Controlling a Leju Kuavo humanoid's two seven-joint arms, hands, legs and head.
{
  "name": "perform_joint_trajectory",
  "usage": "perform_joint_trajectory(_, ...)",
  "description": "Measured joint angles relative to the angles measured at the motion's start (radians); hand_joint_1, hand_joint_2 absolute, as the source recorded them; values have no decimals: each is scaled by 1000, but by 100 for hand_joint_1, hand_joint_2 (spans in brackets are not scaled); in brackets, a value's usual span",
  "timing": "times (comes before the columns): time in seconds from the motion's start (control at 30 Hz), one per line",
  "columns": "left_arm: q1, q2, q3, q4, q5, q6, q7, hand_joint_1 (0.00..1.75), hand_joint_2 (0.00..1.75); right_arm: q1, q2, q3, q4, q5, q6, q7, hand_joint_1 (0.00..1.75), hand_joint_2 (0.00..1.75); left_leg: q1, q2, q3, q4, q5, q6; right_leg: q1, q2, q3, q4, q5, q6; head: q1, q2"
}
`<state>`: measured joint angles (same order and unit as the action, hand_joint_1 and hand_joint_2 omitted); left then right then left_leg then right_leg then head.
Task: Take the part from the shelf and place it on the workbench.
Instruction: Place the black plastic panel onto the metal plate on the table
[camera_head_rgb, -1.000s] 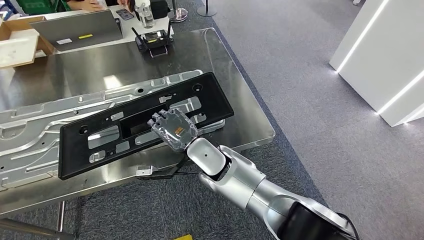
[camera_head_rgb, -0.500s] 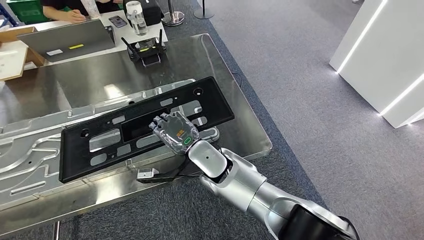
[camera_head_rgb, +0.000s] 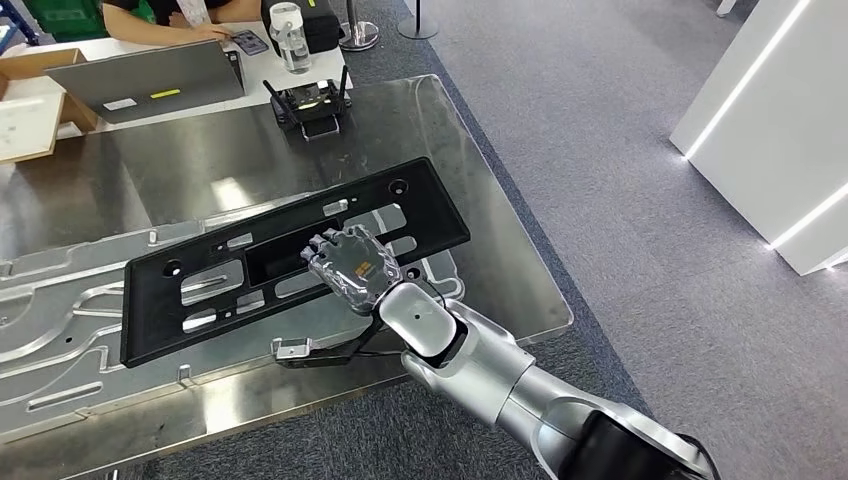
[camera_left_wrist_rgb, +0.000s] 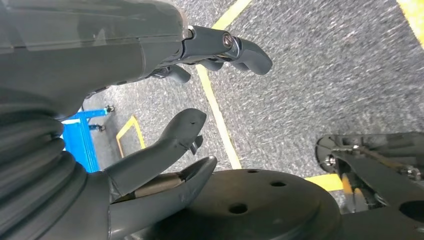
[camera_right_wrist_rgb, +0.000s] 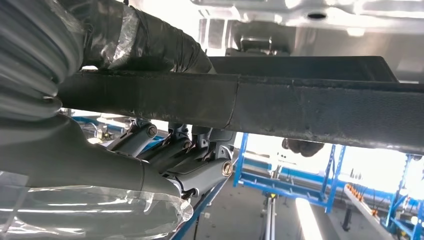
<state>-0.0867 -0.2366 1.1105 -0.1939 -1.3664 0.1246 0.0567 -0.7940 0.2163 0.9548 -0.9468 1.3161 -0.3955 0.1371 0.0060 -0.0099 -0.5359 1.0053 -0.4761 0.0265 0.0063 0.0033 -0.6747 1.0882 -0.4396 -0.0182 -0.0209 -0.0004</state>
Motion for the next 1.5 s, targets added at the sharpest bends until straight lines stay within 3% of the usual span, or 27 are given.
perform_joint_trajectory(0.07, -2, -2, 0, 0, 0, 2, 7, 0, 175, 3, -1, 0, 0, -6, -2, -2, 175, 175, -1, -1, 5, 1, -8, -10, 7, 0, 20, -57, 19, -10, 0, 0)
perform_joint_trajectory(0.17, -2, -2, 0, 0, 0, 4, 12, 0, 175, 14, -2, 0, 0, -9, -7, -3, 175, 175, -2, 1, 12, 0, -14, -11, 5, 4, 29, -65, 34, -3, 0, 0)
perform_joint_trajectory(0.4, -1, 2, 9, 0, 18, 4, 1, 0, 175, 44, -9, 0, 3, -8, -35, 0, 175, 175, -2, 2, 23, -17, -22, -11, 6, 6, 31, -63, 26, -13, 0, 0)
perform_joint_trajectory(0.67, -1, 2, 21, 0, 28, 4, -12, 0, 175, 87, -25, 0, 50, -12, -82, -1, 175, 175, -2, 2, 24, -21, -22, -20, 7, 6, 32, -62, 24, -16, 0, 0)
perform_joint_trajectory(0.8, -1, 2, 25, 0, 35, 3, -14, 0, 175, 94, -26, 0, 71, -25, -90, -11, 0, 0, -2, 2, 24, -20, -21, -21, 6, 5, 33, -62, 25, -16, 0, 0)
perform_joint_trajectory(1.3, 0, 2, 46, 0, 59, -2, 10, 0, 175, 104, -17, 0, 117, -49, -110, -38, 0, 0, -2, 2, 25, -20, -23, -22, 5, 5, 34, -62, 24, -16, 0, 0)
perform_joint_trajectory(1.43, -1, 2, 52, 0, 68, -4, 5, 0, 0, 105, -17, 0, 119, -53, -108, -41, 0, 0, -2, 2, 25, -20, -23, -22, 5, 5, 35, -62, 24, -16, 0, 0)
perform_joint_trajectory(1.5, -1, 2, 57, 0, 73, -4, 1, 0, 0, 105, -17, 0, 119, -57, -107, -43, 0, 0, -2, 2, 25, -20, -23, -22, 5, 5, 35, -62, 24, -16, 0, 0)
